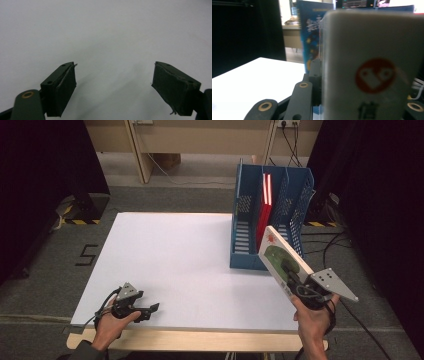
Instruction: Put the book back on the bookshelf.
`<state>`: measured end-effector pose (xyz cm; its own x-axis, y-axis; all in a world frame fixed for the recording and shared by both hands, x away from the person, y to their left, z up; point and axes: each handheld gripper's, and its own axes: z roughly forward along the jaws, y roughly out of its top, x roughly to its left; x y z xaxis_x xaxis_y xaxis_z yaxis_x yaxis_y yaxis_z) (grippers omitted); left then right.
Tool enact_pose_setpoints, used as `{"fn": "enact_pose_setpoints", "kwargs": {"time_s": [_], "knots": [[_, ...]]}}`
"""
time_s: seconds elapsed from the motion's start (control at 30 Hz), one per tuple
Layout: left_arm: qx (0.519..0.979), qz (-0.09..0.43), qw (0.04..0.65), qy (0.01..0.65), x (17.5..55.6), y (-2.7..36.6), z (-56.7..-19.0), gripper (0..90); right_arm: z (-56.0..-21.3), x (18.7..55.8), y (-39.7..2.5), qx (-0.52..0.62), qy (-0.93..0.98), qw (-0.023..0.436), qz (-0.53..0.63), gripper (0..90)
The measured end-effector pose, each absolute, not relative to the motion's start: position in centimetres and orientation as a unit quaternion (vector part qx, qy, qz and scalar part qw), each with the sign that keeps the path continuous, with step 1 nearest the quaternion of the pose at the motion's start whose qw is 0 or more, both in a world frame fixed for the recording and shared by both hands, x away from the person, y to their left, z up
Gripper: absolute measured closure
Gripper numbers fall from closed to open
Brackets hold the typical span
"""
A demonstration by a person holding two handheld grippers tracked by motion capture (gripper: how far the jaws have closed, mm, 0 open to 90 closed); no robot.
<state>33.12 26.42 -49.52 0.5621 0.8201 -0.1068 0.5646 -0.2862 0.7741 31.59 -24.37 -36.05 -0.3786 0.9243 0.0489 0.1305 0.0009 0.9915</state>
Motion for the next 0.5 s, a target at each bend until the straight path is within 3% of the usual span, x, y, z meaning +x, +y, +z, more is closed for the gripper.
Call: {"fn": "enact_pose_setpoints", "kwargs": {"time_s": [0.5], "knots": [[0.788, 0.155, 0.409, 0.434, 33.2, 26.3, -49.4, 18.0, -34.7, 37.7, -26.7, 0.49, 0.577, 0.404, 0.514, 76.2]]}}
